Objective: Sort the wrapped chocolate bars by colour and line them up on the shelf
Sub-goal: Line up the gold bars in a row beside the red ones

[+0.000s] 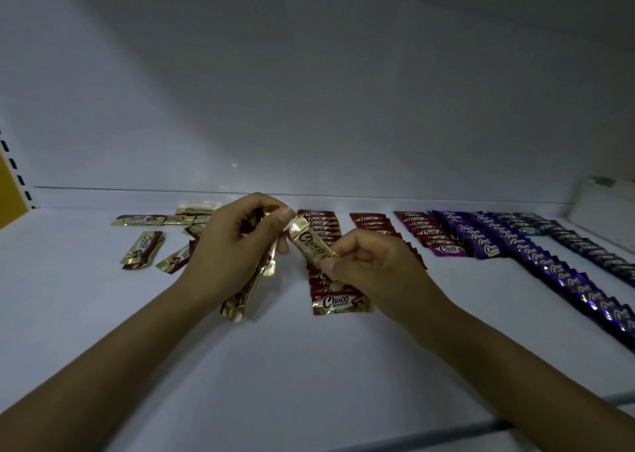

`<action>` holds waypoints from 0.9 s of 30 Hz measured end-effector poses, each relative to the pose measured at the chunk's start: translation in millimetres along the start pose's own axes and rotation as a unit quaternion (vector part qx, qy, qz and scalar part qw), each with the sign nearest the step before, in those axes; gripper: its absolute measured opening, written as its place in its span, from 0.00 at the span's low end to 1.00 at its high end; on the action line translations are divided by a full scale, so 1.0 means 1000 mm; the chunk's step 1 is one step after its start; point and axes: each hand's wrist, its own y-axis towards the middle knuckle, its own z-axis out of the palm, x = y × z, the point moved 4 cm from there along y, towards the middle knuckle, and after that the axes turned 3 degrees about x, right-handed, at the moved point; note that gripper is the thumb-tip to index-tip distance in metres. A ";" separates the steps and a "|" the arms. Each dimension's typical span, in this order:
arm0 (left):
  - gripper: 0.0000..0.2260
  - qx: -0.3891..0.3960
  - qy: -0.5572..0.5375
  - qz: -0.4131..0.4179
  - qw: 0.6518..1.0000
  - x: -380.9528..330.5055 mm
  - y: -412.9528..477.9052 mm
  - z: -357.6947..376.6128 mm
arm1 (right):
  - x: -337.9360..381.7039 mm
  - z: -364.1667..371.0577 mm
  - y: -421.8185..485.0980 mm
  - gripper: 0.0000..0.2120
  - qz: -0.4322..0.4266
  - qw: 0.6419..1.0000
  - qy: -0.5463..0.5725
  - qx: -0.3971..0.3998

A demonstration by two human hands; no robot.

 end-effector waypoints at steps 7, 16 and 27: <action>0.06 -0.022 0.035 -0.024 0.999 0.008 0.001 -0.006 | -0.007 -0.014 -0.041 0.05 -0.175 0.907 -0.381 0.052; 0.07 -0.002 0.067 -0.023 0.997 0.005 -0.002 0.000 | -0.019 -0.015 -0.046 0.15 -0.108 0.923 -0.350 0.117; 0.10 0.013 0.062 -0.018 0.998 0.011 -0.001 0.001 | -0.026 -0.025 -0.016 0.11 -0.069 0.928 -0.361 0.053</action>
